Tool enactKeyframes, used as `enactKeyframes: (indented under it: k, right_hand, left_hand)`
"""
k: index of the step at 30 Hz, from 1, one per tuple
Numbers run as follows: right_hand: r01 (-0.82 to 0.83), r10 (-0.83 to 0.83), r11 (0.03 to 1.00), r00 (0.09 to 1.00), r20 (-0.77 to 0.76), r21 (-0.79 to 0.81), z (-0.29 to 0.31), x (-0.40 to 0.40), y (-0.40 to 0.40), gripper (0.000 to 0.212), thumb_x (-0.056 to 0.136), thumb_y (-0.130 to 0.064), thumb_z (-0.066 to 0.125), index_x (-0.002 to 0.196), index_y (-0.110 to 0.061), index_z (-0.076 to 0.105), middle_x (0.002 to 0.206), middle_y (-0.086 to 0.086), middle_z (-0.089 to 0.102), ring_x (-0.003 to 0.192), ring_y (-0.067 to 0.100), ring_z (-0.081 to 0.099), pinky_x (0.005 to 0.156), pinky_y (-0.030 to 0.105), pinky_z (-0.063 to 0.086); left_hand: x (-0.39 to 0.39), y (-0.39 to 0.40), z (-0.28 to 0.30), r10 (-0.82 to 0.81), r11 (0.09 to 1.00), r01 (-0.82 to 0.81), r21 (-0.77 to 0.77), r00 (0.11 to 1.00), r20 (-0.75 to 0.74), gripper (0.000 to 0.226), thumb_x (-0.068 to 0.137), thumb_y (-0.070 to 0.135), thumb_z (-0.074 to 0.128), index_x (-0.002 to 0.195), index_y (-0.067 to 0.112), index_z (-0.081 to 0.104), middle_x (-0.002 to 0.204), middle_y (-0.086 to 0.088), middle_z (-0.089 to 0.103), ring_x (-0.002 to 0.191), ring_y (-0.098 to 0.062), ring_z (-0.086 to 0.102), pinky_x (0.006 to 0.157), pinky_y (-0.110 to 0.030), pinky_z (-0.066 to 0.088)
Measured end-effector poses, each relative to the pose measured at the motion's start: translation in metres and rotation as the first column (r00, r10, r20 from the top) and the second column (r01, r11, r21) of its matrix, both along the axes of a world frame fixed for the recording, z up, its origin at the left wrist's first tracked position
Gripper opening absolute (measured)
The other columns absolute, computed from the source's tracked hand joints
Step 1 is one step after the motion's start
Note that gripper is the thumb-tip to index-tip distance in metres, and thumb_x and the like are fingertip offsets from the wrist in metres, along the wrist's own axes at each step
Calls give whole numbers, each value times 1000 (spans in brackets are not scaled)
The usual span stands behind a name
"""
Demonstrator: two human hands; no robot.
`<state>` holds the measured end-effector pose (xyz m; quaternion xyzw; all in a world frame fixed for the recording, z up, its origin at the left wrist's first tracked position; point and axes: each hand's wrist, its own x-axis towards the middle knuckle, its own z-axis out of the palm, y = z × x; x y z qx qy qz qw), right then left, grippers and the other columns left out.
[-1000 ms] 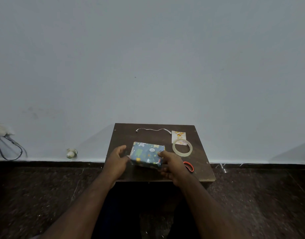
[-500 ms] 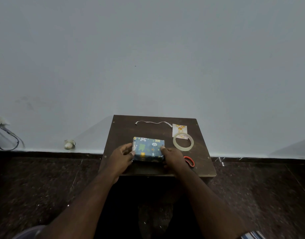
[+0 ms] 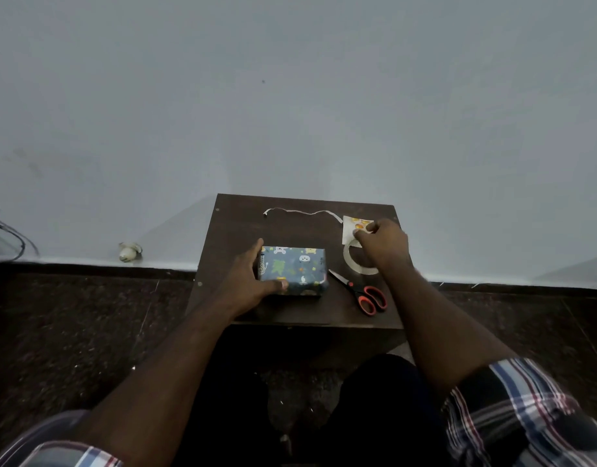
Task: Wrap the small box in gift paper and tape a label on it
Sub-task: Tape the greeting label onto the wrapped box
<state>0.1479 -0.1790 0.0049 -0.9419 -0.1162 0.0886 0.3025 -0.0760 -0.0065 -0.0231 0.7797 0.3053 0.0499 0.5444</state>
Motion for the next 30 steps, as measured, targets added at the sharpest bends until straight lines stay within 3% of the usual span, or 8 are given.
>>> enactKeyframes:
  k: [5,7,10,13,15,20,26,30]
  right_hand:
    - [-51,49,979,999,-15,-200,-12,32,17,45,82,-50,69,109,-15,64,113,8,66,107,30,60,79,36,46]
    - [-58,47,966,998,-47,-251,-13,36,24,51,80,-55,69,113,-17,61,116,7,64,111,31,59,86,40,46]
    - [-59,36,949,996,-81,-309,-16,41,34,60,70,-51,77,118,-20,59,120,9,63,114,34,59,98,51,47]
    - [-47,7,946,992,-125,-322,-20,46,39,74,60,-46,87,120,-16,56,122,13,61,116,36,58,97,50,50]
    - [-46,0,945,990,-139,-324,-21,50,40,81,54,-47,91,119,-14,56,121,14,62,116,36,58,95,47,51]
    - [-41,-2,976,981,-195,-215,-26,58,35,71,53,-28,87,117,-20,56,119,9,62,112,32,58,94,51,51]
    - [-149,154,987,982,-107,54,-12,59,28,25,78,0,71,89,-21,64,97,-1,69,98,23,66,84,38,57]
    - [-200,231,959,962,-143,200,18,54,16,20,77,1,73,78,-19,67,79,5,72,78,22,67,82,49,58]
  left_hand:
    - [5,-2,0,26,1000,-26,-4,999,18,102,75,27,88,157,30,28,155,5,39,131,-4,40,102,-22,35]
    - [7,-2,1,29,1000,-29,-10,999,19,100,76,25,87,157,30,28,154,6,41,125,-1,39,96,-17,34]
    - [10,0,2,27,1000,-27,-11,999,20,99,77,23,87,157,29,28,154,6,40,124,0,38,86,-9,33]
    - [12,1,2,26,1000,-26,-13,1000,14,100,76,24,87,157,30,28,154,6,41,124,-1,39,90,-13,34]
    - [12,1,1,28,999,-27,-17,1000,14,100,76,24,87,156,30,29,152,6,42,123,-1,40,82,-6,35]
    - [11,0,0,27,999,-27,-20,999,21,99,77,23,87,157,30,28,151,7,43,121,0,39,80,-3,34]
    - [8,-3,1,34,998,-33,-47,999,27,100,79,22,86,158,30,25,151,7,43,121,2,39,92,-12,32]
    - [6,-4,2,39,998,-37,-53,999,33,101,78,24,86,158,32,25,148,9,45,121,1,41,88,-10,34]
